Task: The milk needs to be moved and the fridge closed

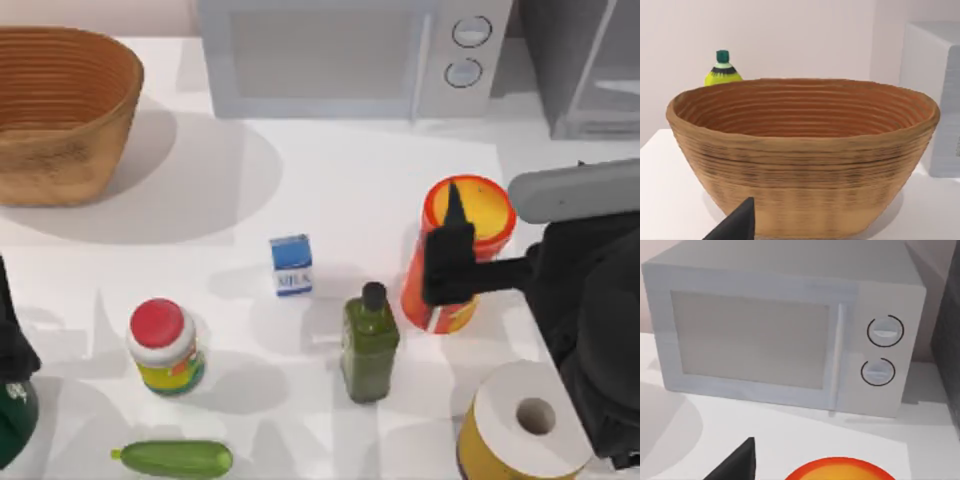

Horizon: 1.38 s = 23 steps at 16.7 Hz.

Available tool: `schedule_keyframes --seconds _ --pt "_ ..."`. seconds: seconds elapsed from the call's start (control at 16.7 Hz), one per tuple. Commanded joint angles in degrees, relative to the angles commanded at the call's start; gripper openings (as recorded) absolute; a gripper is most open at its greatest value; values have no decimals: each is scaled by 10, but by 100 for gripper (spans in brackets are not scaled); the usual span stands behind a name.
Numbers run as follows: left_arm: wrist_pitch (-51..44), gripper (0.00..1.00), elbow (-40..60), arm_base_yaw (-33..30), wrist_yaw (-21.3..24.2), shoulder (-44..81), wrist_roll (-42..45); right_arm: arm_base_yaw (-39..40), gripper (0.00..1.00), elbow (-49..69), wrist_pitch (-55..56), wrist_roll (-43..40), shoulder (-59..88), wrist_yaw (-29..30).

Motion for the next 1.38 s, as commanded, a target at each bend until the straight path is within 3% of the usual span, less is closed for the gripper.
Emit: schedule_keyframes --seconds 0.72,1.02,1.38 --pt "0 100 0 0 0 0 0 12 100 426 -327 214 408 -149" --pt "0 100 0 0 0 0 0 -5 100 485 -402 266 494 -179" --pt "0 100 0 0 0 0 0 -4 100 487 -405 267 496 -179"
